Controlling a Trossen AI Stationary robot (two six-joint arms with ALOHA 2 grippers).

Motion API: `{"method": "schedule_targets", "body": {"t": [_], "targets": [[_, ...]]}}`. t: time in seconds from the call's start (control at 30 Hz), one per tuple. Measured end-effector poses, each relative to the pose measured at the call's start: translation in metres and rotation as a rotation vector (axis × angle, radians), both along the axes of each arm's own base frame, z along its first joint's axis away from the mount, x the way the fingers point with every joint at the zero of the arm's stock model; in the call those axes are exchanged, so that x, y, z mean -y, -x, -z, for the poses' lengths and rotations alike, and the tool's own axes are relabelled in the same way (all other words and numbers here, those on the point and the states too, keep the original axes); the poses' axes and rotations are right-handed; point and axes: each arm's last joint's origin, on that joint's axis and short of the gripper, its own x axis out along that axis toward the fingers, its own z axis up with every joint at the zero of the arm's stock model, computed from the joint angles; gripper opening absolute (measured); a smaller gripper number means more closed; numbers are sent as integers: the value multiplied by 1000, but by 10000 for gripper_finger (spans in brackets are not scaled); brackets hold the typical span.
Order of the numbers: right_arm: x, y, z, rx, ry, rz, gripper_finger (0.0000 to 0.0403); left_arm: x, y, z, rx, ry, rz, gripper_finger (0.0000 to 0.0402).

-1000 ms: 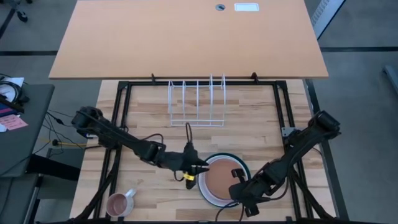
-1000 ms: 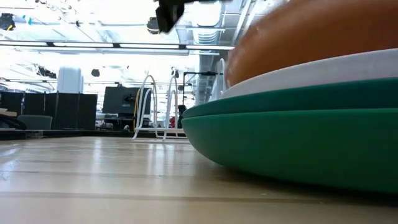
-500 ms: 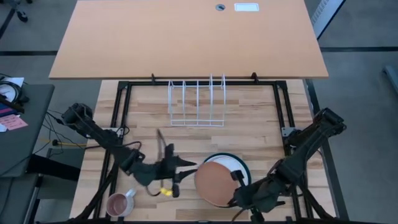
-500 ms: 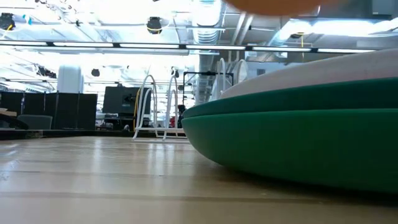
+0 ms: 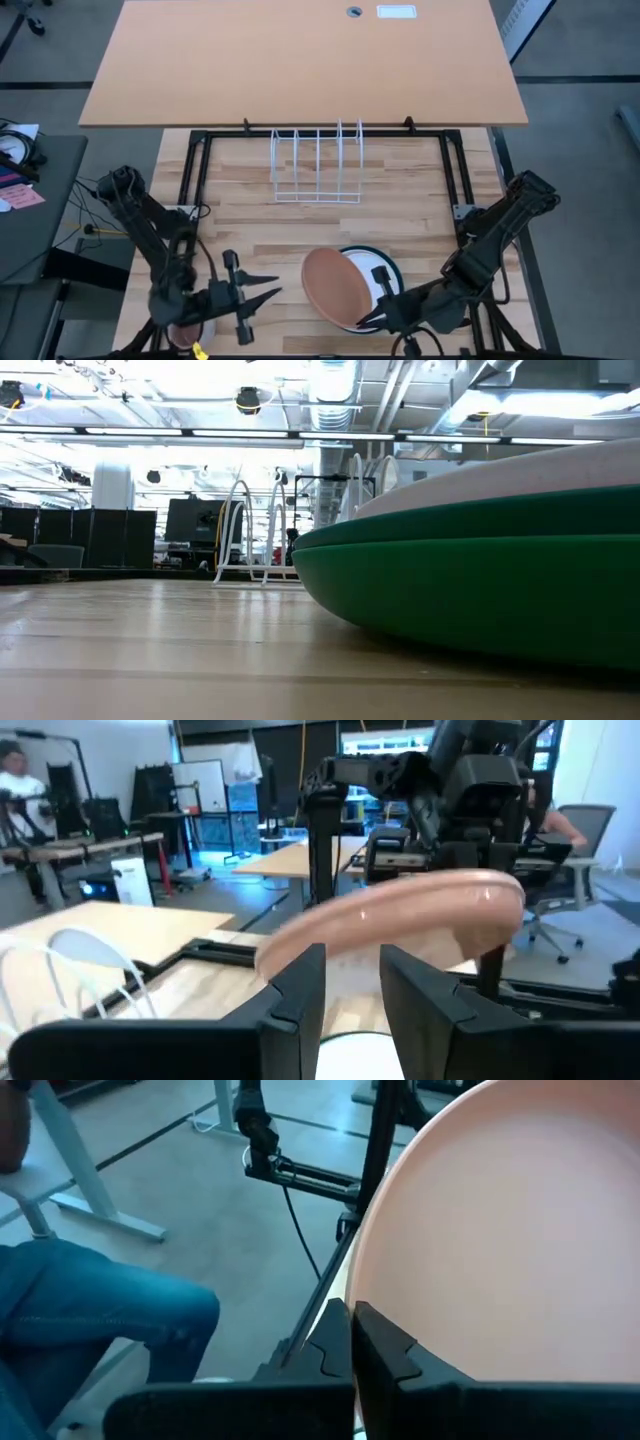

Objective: Sort dishes
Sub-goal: Put the light orange plate in the dish rack

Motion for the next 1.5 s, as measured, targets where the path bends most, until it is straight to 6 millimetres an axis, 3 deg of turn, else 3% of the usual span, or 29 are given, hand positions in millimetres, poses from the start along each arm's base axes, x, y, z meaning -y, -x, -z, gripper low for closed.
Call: {"method": "schedule_targets", "body": {"t": [0.4, 0.6, 0.97, 1.13, 1.33, 1.5], "targets": [[4, 2, 7, -60, 11, 85, 0, 7, 8, 0, 9, 32, 37, 91], [2, 9, 13, -131, -12, 136, 0, 2, 1, 3, 5, 46, 20, 91], [-1, 10, 16, -146, -40, 166, 0, -8, -18, 6, 7, 45, 140, 96], [-3, 7, 23, -170, -26, 166, 0, -8, -28, 9, 1, 32, 417, 149], [-2, 8, 23, -180, -23, 168, 0, -14, -35, 9, -2, -2, 397, 232], [-2, 10, 26, -226, -9, 128, 0, -18, -37, 7, 9, -7, 379, 252]]}}
